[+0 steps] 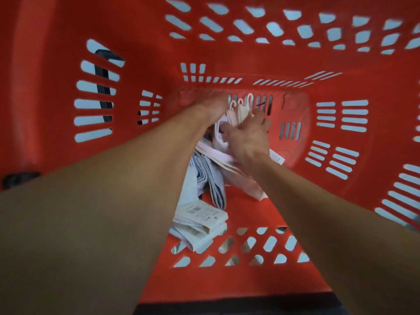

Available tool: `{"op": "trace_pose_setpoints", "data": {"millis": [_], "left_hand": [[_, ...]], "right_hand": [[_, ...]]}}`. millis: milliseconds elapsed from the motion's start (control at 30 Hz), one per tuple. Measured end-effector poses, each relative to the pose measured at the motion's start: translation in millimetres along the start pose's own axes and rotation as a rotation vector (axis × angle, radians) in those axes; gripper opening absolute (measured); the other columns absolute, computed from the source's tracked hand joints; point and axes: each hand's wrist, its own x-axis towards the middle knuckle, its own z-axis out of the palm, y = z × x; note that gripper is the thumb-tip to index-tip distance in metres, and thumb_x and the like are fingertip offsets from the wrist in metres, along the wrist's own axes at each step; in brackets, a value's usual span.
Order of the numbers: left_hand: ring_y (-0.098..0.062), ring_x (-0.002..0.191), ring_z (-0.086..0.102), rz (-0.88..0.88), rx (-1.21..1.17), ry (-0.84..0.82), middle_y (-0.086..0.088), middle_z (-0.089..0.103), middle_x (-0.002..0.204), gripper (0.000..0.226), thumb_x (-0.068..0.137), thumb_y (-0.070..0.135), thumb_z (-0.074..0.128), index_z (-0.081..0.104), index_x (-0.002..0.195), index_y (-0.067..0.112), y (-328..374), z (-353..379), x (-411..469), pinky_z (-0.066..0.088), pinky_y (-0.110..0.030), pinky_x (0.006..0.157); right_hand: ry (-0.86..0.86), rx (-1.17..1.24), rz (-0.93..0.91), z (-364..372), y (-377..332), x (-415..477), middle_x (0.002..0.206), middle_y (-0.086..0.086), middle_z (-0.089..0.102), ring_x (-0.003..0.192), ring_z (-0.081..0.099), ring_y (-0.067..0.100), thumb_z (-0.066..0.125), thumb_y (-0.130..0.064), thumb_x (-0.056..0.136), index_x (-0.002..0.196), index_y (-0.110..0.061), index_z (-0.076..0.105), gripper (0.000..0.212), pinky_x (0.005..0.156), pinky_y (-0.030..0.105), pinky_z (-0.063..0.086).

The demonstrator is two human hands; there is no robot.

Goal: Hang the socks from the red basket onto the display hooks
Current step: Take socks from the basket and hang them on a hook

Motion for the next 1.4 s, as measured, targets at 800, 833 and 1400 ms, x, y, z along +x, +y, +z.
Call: {"op": "trace_pose_setpoints", "data": {"millis": [800,833,1400], "left_hand": [[-0.026,0.121,0.052,-0.220,-0.225,-0.153,-0.010,0.057,0.132,0.027,0.096,0.012,0.044,0.062,0.115,0.005,-24.1,32.7,-72.6,0.038,-0.031,0.103],[-0.030,0.130,0.049,-0.183,-0.141,-0.163,-0.010,0.054,0.141,0.037,0.094,0.016,0.045,0.059,0.128,0.010,-27.9,34.8,-75.4,0.036,-0.039,0.111],[-0.026,0.095,0.056,-0.035,0.157,-0.026,-0.007,0.065,0.116,0.022,0.089,0.024,0.056,0.065,0.108,0.017,-54.5,32.2,-130.6,0.041,-0.026,0.068]], "right_hand": [[-0.160,0.260,0.311,-27.4,18.5,-2.2,0.106,0.012,0.068,0.095,0.068,0.028,0.073,-0.022,0.082,0.126,-0.009,0.041,0.056,0.091,0.042,0.055],[-0.159,0.227,0.287,-25.5,19.2,-3.7,0.107,0.013,0.067,0.098,0.067,0.030,0.074,-0.022,0.082,0.127,-0.008,0.039,0.059,0.093,0.043,0.054],[0.106,0.271,-0.034,-73.3,23.6,-49.8,0.095,-0.011,0.072,0.088,0.071,0.014,0.072,-0.024,0.062,0.121,-0.037,0.053,0.063,0.081,0.044,0.060]]}}
